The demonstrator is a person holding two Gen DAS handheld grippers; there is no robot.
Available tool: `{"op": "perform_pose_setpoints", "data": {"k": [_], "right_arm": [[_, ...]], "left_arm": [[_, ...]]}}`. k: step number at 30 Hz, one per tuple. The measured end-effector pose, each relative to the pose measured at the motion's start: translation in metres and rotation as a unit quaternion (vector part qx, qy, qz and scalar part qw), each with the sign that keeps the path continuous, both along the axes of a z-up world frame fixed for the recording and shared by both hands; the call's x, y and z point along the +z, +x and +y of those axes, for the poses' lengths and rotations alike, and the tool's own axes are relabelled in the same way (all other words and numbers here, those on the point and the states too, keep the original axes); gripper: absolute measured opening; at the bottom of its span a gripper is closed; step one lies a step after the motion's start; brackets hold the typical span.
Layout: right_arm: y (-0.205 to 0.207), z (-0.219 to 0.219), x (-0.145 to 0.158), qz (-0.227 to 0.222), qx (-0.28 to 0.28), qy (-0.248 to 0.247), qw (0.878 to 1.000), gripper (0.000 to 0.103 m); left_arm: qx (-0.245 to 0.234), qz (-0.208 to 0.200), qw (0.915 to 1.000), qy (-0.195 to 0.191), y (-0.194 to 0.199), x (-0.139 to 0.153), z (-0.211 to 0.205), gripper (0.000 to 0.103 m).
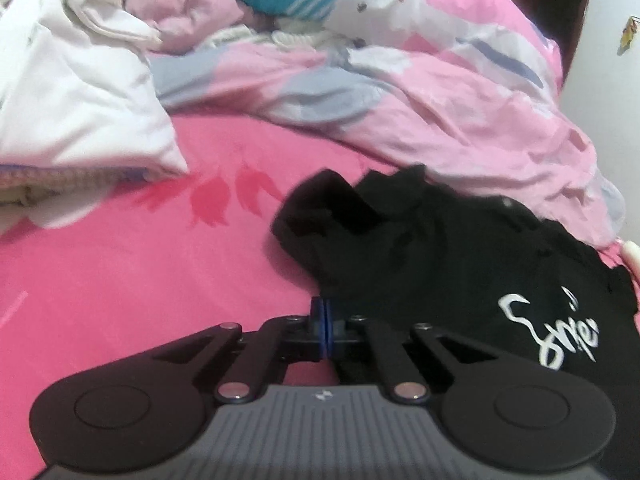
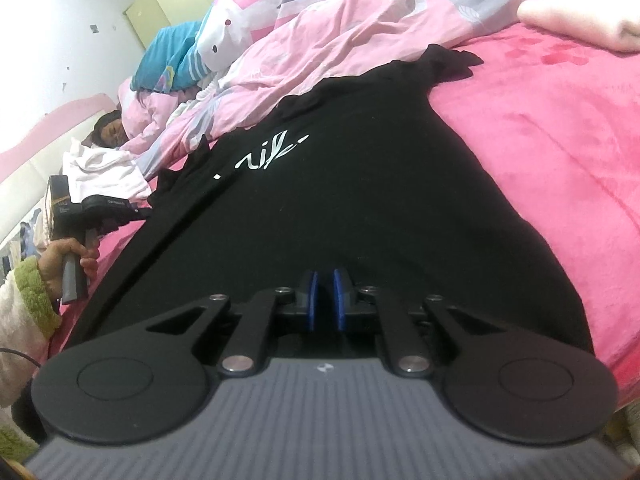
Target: Fold clothes
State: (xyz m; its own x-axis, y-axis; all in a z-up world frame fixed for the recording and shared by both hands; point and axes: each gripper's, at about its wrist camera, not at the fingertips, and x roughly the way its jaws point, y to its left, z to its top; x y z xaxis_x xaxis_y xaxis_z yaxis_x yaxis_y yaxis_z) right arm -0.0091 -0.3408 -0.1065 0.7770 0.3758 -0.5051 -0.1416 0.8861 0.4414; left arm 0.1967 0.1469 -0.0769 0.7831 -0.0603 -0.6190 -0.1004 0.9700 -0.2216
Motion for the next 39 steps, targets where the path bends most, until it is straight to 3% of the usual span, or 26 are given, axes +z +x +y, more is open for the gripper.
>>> {"op": "perform_pose_setpoints", "data": {"k": [3,7,11,15,17,20,23,26,29,31,35,36,39], "right_arm": [[-0.001,-0.001,-0.001,0.001,-0.001,0.005,1.000,0.006],[-0.002,-0.001,-0.001,0.001,-0.001,0.005,1.000,0.006],[-0.002,0.000,-0.001,-0.001,-0.001,0.003,1.000,0.006],[-0.002,0.000,-0.001,-0.001,-0.002,0.006,1.000,0.006],[-0.003,0.000,-0.001,-0.001,-0.002,0.007,1.000,0.006],[-0.003,0.000,-0.002,-0.002,-0.002,0.008,1.000,0.006],[-0.003,0.000,-0.002,-0.002,-0.002,0.008,1.000,0.006],[-0.004,0.000,-0.001,-0.003,-0.002,0.008,1.000,0.006],[-0.004,0.001,-0.001,-0.003,-0.002,0.007,1.000,0.006],[-0.004,0.000,-0.001,-0.003,-0.002,0.008,1.000,0.006],[-0.005,0.000,-0.002,-0.002,-0.002,0.013,1.000,0.006],[-0.005,0.000,-0.002,-0.003,-0.002,0.013,1.000,0.006],[-0.006,0.001,-0.002,-0.003,-0.003,0.012,1.000,0.006]], "left_arm": [[0.008,0.003,1.0000,-0.001,0.006,-0.005,0.006,0.002],[0.042,-0.014,0.9977,0.052,0.010,-0.008,0.008,0.000],[0.060,0.000,0.9982,0.009,0.014,-0.010,0.030,0.001],[0.035,-0.014,0.9992,-0.010,-0.004,0.008,0.031,0.008],[-0.008,-0.024,0.9996,-0.011,-0.021,0.022,0.020,0.017],[-0.104,-0.007,0.9943,-0.025,-0.049,0.031,-0.012,0.019],[-0.203,0.016,0.9782,-0.040,-0.077,0.037,-0.046,0.019],[-0.257,0.057,0.9639,-0.037,-0.102,0.022,-0.071,0.016],[-0.253,0.065,0.9653,-0.001,-0.127,0.003,-0.072,0.009],[-0.223,0.062,0.9728,0.018,-0.140,0.002,-0.058,0.003],[-0.173,0.057,0.9825,0.040,-0.153,0.006,-0.029,0.003],[-0.170,0.055,0.9831,0.040,-0.153,0.009,-0.025,0.004],[-0.168,0.034,0.9810,0.092,-0.148,0.025,-0.033,0.011]]}}
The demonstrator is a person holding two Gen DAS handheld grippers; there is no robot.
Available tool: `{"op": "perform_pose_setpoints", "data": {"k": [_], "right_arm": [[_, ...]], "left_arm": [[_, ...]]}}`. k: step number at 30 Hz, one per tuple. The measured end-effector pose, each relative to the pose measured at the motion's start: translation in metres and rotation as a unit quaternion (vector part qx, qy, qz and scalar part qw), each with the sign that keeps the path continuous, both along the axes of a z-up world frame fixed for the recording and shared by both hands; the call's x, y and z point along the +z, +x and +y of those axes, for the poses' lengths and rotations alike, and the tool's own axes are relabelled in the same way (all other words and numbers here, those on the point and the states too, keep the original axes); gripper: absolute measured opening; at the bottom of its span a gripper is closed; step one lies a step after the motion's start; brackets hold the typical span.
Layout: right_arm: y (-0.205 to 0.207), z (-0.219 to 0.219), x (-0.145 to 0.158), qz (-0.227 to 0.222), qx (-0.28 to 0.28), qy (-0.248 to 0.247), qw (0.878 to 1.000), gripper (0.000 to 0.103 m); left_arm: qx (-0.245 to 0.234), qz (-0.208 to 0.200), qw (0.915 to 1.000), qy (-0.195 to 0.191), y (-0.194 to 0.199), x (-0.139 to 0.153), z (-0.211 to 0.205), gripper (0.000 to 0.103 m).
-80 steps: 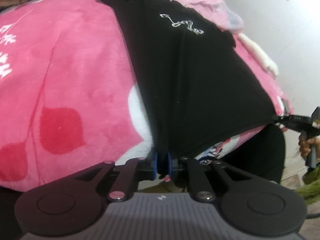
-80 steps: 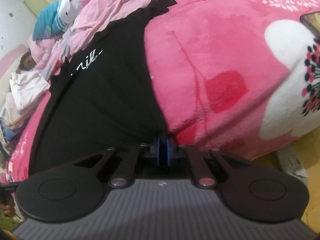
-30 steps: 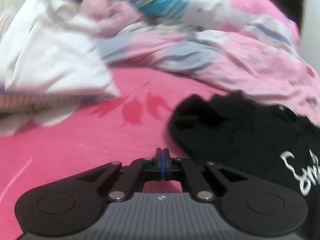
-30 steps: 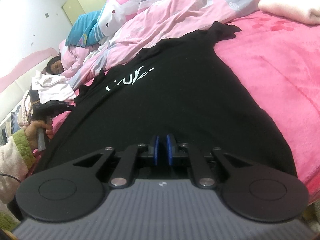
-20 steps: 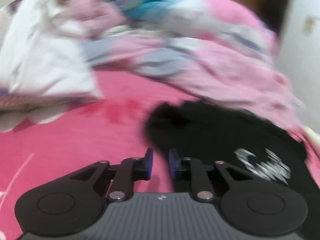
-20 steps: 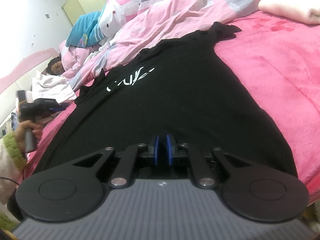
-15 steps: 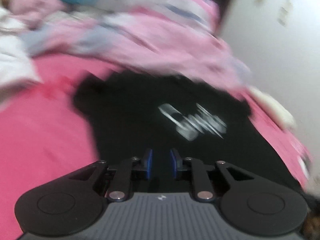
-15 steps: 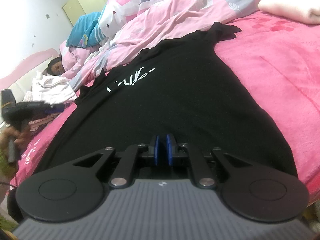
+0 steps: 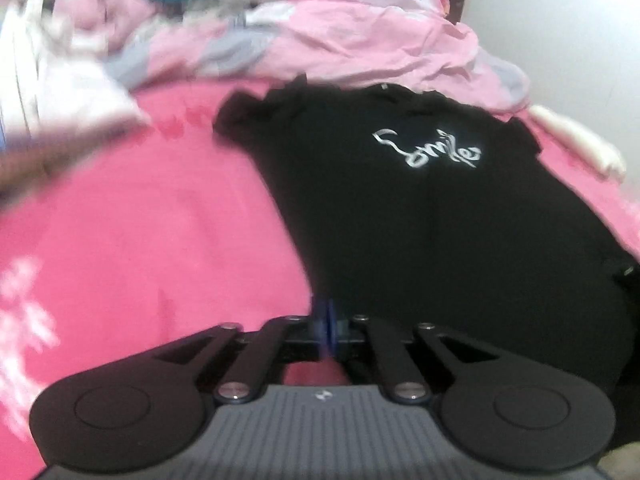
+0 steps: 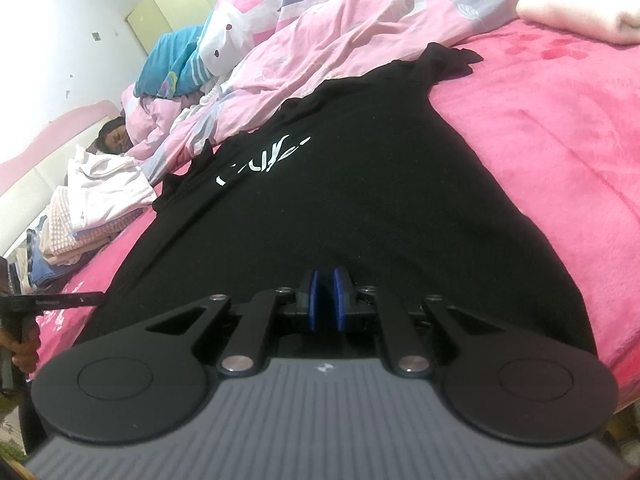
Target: Fold clothes
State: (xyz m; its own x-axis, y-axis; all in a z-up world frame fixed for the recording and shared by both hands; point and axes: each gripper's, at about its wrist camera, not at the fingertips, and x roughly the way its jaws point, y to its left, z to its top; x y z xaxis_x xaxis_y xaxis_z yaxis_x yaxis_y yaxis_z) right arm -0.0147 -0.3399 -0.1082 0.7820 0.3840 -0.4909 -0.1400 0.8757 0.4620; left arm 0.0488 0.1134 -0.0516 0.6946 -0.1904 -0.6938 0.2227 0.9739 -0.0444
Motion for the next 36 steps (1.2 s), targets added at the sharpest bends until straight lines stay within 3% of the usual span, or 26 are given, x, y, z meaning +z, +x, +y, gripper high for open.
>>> {"op": "perform_pose_setpoints", "data": {"k": [4,9,11,14,21,26,31,33,36], "right_arm": [[0.000,0.001,0.000,-0.001,-0.001,-0.001,1.000,0.006],[0.000,0.000,0.000,0.000,-0.001,0.000,1.000,0.006],[0.000,0.000,0.000,0.001,-0.001,0.001,1.000,0.006],[0.001,-0.001,0.000,0.002,0.000,0.004,1.000,0.006],[0.001,-0.003,-0.001,0.004,-0.001,0.012,1.000,0.006],[0.001,-0.003,-0.001,0.005,-0.001,0.013,1.000,0.006],[0.001,-0.003,-0.001,0.005,-0.002,0.016,1.000,0.006],[0.001,-0.003,-0.001,0.005,-0.002,0.016,1.000,0.006],[0.001,-0.003,-0.001,0.005,-0.002,0.017,1.000,0.006]], "left_arm": [[-0.053,-0.011,0.9979,-0.035,0.026,0.016,-0.023,0.011],[-0.114,0.003,0.9928,-0.037,0.077,-0.002,-0.076,0.013],[-0.104,0.010,0.9939,-0.035,0.098,-0.014,-0.080,0.013],[-0.071,0.002,0.9972,-0.024,0.129,-0.028,-0.075,0.003],[0.036,-0.019,0.9991,-0.005,0.181,-0.034,-0.035,0.003],[0.048,-0.027,0.9982,-0.025,0.181,-0.014,-0.027,0.009],[-0.061,-0.007,0.9955,-0.072,0.154,0.003,-0.063,0.014],[-0.107,0.011,0.9918,-0.070,0.149,-0.002,-0.088,0.015],[-0.127,0.023,0.9906,-0.045,0.155,-0.018,-0.116,0.016]]}}
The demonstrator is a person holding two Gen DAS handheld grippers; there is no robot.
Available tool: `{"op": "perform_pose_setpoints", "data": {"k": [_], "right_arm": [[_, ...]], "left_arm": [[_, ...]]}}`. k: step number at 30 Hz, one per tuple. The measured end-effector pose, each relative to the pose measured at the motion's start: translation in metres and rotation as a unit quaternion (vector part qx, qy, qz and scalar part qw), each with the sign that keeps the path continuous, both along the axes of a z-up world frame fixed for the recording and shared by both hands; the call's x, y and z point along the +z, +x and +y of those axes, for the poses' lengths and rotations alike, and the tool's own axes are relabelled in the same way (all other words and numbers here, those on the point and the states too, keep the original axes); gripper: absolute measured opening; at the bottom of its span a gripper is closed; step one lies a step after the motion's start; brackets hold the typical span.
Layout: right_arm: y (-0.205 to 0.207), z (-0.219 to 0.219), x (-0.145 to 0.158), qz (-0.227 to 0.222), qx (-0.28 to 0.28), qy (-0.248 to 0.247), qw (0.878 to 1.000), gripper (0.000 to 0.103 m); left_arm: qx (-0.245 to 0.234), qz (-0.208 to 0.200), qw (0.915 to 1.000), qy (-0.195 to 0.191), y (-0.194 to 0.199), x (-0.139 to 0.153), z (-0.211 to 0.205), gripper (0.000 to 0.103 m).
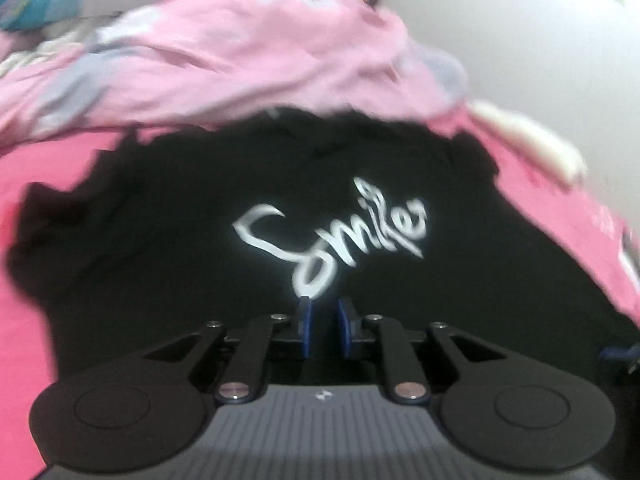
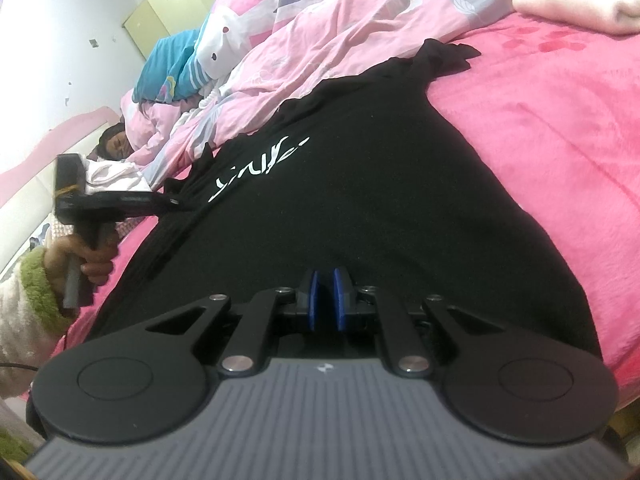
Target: Fold clothes
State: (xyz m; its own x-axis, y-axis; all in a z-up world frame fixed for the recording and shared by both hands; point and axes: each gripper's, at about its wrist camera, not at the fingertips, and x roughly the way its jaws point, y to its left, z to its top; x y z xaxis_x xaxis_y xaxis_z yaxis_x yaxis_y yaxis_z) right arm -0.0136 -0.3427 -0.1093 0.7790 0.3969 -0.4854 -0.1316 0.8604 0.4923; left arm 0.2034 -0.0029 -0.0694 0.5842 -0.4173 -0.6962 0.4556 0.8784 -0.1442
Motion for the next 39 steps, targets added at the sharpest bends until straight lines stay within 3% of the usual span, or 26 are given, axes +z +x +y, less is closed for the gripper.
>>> {"op": "perform_pose_setpoints", "data": {"k": [3,8,10,12,15,19,22,27,31,35,39], "right_arm": [[0.000,0.000,0.000,0.000,0.000,0.000,1.000,0.006],[0.000,-0.001,0.000,0.002,0.002,0.005,1.000,0.006],[0.000,-0.002,0.001,0.006,0.004,0.006,1.000,0.006],[0.001,-0.001,0.007,0.017,0.011,-0.004,1.000,0.007],[0.006,0.009,0.028,0.026,0.030,-0.031,0.999,0.012],[0.040,0.047,0.059,0.030,0.074,-0.066,0.995,0.012],[0.081,0.093,0.065,0.037,0.132,-0.093,0.986,0.012],[0.154,0.165,0.058,0.047,0.192,-0.121,0.973,0.012],[0.181,0.210,0.044,0.037,0.220,-0.186,0.957,0.012],[0.160,0.201,0.040,0.043,0.239,-0.236,0.941,0.011],[0.111,0.154,0.051,0.076,0.225,-0.286,0.928,0.011]], "left_arm": [[0.015,-0.001,0.9999,0.000,0.020,-0.008,-0.005,0.006],[0.018,0.021,0.9991,-0.033,0.036,-0.004,0.011,0.005],[0.016,0.030,0.9978,-0.056,0.037,0.000,0.020,0.010],[0.012,0.030,0.9962,-0.081,0.030,0.009,0.031,0.031],[-0.002,0.020,0.9935,-0.112,0.019,0.019,0.047,0.034],[0.027,0.011,0.9968,-0.075,0.020,0.011,0.048,0.033],[0.062,0.000,0.9968,-0.050,0.026,-0.005,0.051,0.028],[0.079,-0.007,0.9932,-0.085,0.025,-0.015,0.063,0.028],[0.081,-0.009,0.9928,-0.088,0.025,-0.016,0.064,0.028],[0.082,-0.007,0.9925,-0.090,0.025,-0.016,0.065,0.028],[0.083,-0.006,0.9922,-0.093,0.025,-0.016,0.065,0.028]]}}
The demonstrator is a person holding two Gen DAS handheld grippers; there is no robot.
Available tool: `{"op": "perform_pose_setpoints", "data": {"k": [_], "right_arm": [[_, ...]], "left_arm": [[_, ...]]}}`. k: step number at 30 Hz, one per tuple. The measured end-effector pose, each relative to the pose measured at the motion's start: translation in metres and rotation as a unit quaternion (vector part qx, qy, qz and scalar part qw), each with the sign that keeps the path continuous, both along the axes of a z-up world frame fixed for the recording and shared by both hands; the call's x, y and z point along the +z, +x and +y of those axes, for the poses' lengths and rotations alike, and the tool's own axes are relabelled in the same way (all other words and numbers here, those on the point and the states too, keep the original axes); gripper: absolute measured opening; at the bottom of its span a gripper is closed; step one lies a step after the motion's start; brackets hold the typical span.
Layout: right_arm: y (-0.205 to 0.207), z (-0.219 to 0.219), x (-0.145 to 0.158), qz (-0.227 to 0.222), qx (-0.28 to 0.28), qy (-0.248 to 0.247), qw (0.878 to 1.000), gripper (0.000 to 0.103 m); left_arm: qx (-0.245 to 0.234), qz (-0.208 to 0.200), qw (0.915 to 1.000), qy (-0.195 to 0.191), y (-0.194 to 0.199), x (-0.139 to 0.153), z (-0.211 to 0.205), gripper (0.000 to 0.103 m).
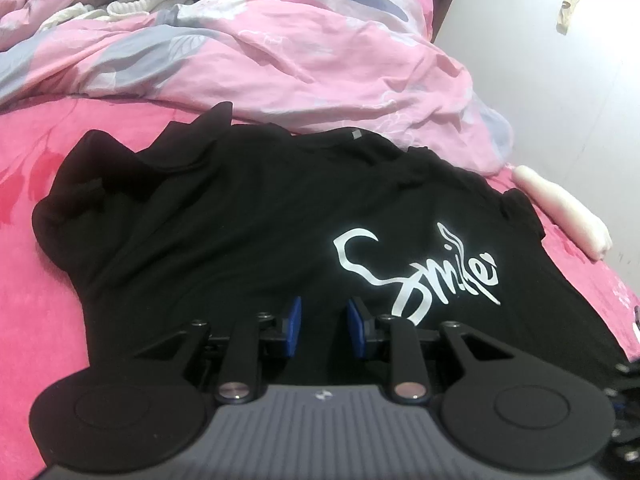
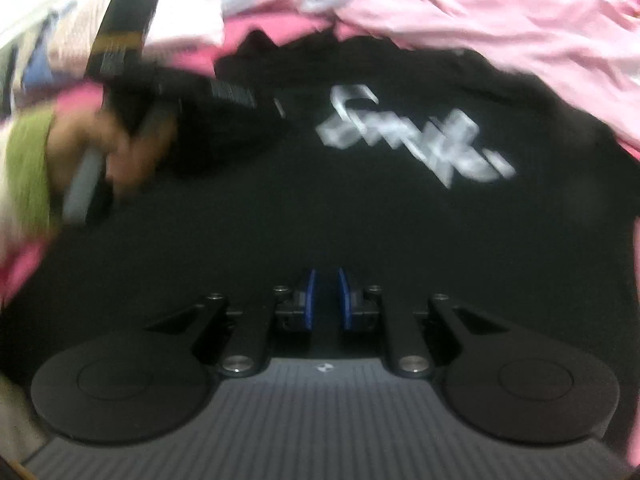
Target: Fold clothes
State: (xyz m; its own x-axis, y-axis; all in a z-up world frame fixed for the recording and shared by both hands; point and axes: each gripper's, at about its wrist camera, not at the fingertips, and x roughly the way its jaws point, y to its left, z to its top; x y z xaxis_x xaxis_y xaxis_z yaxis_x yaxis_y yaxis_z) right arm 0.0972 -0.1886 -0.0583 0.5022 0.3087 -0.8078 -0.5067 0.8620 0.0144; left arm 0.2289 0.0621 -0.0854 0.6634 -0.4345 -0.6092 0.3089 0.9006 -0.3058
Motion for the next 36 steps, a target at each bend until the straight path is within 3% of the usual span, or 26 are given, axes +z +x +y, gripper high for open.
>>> {"op": "perform_pose_setpoints", "data": {"k": [4,7,8,10,14,17,20,25,28,29,31,36], "right_arm": [[-0.041,-0.049,0.011,0.029,-0.046,-0.045,0.998,0.012],[-0.055,-0.059,0.019,0.025,-0.075,-0.091,0.993,0.013],[-0.054,-0.055,0.025,0.014,-0.077,-0.085,0.993,0.014],[-0.051,-0.041,0.037,-0.011,-0.065,-0.052,0.996,0.014],[-0.037,0.020,0.033,-0.042,0.028,0.016,0.999,0.014],[-0.043,0.044,0.007,-0.002,0.076,0.034,0.996,0.013],[-0.066,0.009,-0.001,0.004,0.059,0.046,0.997,0.013],[-0.096,-0.106,0.001,0.058,-0.117,0.102,0.986,0.011],[-0.097,-0.124,0.014,0.040,-0.171,0.104,0.979,0.014],[-0.091,-0.121,0.021,0.025,-0.168,0.115,0.979,0.016],[-0.072,-0.102,0.030,0.002,-0.133,0.151,0.980,0.016],[0.009,-0.018,0.012,0.041,-0.039,0.263,0.963,0.016]], "left_arm": [[0.000,0.000,1.0000,0.001,0.001,0.000,-0.001,0.028],[0.001,0.000,1.0000,0.003,0.000,0.000,-0.001,0.028],[0.001,-0.001,1.0000,0.004,0.000,0.000,-0.001,0.028],[0.001,-0.002,1.0000,0.005,0.000,0.000,-0.002,0.028],[0.002,0.000,1.0000,-0.003,0.000,-0.001,0.000,0.027],[0.003,0.003,0.9999,-0.014,0.001,-0.002,0.003,0.027],[0.003,0.004,0.9998,-0.022,0.001,-0.002,0.005,0.027],[0.006,0.007,0.9989,-0.047,0.001,-0.002,0.010,0.031],[0.018,-0.004,0.9986,-0.049,-0.003,0.004,0.012,0.041],[0.023,-0.015,0.9986,-0.045,-0.007,0.007,0.012,0.048],[0.033,-0.034,0.9983,-0.034,-0.012,0.011,0.011,0.049],[0.063,-0.027,0.9976,-0.012,-0.009,0.006,0.008,0.049]]}}
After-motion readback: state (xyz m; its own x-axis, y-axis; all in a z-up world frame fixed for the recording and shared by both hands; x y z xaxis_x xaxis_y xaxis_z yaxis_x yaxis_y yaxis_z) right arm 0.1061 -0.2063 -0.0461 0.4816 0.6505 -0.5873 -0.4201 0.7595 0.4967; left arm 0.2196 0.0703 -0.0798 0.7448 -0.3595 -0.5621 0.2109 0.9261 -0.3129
